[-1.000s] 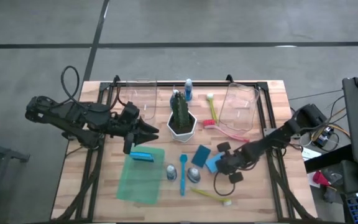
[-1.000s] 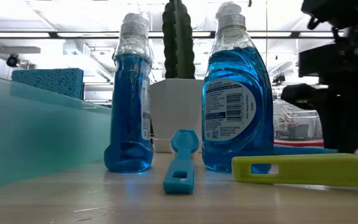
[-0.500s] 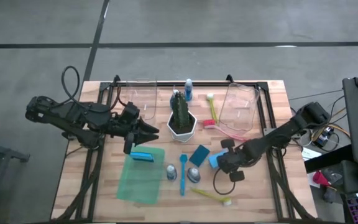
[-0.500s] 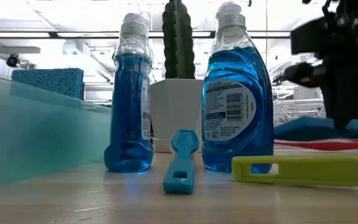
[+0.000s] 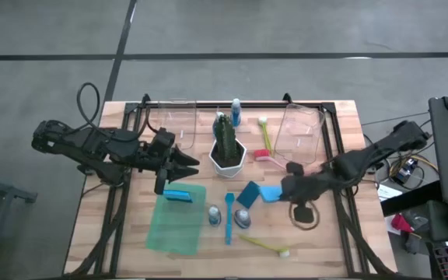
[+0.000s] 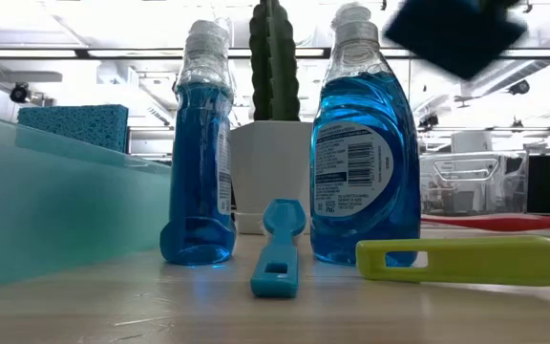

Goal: Pick & Place Kitchen Sink Supplies
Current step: Put the blue sponge wipe into the green bin

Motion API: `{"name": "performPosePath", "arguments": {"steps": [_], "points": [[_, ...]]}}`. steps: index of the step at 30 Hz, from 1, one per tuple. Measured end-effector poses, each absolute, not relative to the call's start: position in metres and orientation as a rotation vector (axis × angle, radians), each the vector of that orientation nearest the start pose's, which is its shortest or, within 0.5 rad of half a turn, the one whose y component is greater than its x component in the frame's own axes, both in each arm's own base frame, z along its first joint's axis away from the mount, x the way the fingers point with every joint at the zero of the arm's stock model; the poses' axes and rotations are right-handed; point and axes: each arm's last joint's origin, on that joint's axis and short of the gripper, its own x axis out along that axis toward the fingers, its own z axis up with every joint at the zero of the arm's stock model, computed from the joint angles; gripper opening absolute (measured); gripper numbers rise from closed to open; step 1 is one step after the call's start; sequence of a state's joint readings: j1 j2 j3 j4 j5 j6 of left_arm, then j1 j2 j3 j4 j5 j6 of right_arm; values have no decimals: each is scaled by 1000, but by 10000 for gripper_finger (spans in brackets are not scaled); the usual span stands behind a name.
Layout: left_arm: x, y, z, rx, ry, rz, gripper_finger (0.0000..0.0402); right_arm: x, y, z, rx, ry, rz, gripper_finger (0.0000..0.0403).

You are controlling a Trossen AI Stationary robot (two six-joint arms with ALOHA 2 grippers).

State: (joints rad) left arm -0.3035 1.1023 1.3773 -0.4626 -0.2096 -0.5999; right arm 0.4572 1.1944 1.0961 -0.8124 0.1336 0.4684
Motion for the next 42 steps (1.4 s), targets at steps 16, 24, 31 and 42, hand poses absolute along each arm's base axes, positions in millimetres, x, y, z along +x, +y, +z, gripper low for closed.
{"name": "performPosePath", "arguments": {"steps": [16,24,31,42], "points": [[216,-62,464,-371,-29,-113,145,216,100,434,372,143,305,11],[225,-65,474,-308,-167,-134,145,222,95,457,439,-106,329,11],[251,-74,469,-316,-224,-180,145,246,107,458,472,-246,404,11],[272,-83,464,-363,-297,-260,145,281,118,440,529,-252,472,11]]}}
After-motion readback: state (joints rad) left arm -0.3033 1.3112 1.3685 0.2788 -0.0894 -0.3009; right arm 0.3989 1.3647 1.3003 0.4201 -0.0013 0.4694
